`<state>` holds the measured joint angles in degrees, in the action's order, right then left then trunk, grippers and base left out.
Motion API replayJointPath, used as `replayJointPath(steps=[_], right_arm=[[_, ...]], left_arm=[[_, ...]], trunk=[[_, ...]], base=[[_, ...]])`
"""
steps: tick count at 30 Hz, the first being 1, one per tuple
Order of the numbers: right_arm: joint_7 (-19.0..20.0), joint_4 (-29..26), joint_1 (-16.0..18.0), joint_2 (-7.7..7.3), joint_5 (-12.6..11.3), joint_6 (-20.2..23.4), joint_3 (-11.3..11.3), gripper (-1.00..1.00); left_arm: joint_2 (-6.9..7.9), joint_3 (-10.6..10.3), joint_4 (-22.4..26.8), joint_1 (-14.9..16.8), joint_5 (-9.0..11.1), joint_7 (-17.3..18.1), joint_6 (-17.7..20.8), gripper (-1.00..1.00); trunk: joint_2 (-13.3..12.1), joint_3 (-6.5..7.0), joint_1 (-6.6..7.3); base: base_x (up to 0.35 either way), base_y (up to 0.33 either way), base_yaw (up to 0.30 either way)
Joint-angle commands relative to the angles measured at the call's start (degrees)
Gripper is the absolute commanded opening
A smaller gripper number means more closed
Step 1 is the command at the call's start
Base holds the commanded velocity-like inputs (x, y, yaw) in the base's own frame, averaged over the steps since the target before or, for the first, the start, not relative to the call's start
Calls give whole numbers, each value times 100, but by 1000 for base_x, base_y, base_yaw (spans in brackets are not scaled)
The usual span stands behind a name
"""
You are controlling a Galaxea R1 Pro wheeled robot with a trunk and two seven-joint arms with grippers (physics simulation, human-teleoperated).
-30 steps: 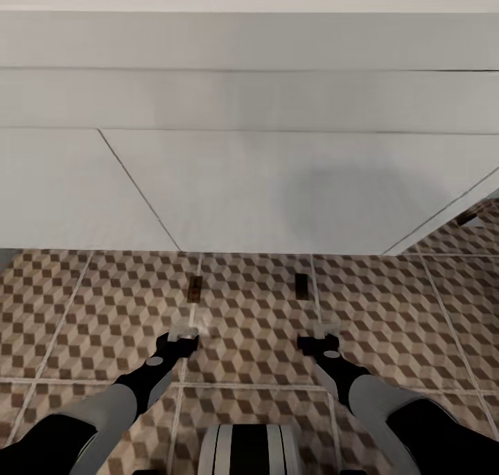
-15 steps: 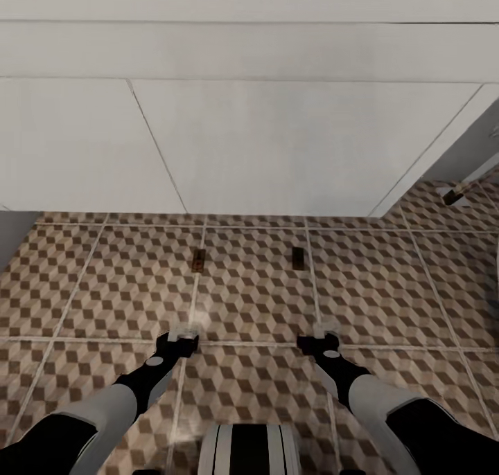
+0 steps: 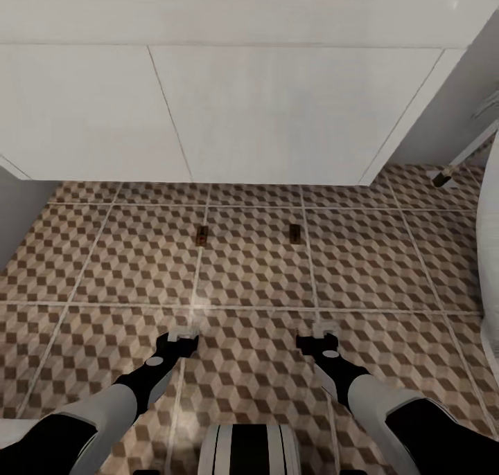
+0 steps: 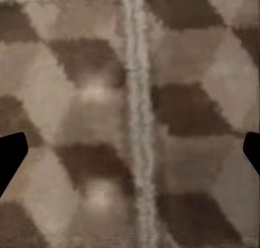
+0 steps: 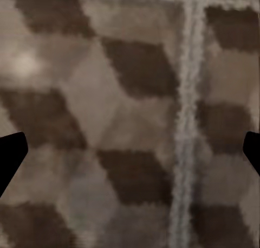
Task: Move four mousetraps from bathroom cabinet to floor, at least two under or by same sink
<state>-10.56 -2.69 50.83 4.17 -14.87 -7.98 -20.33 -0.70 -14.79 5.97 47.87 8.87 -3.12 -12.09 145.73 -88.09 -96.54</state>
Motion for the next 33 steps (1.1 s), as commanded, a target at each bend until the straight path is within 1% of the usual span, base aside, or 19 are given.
replayJointPath(steps=[1, 33], right_arm=[[-16, 6, 3, 2, -53, -18, -49, 100], [-68, 6, 6, 14, -25, 50, -50, 100]], left_arm=[[0, -51, -7, 3, 53, -22, -21, 100], [1, -49, -8, 3, 63, -22, -21, 100]], trunk=[[1, -3, 5], [1, -3, 5]], base=[[-345, 0, 0], [-345, 0, 0]])
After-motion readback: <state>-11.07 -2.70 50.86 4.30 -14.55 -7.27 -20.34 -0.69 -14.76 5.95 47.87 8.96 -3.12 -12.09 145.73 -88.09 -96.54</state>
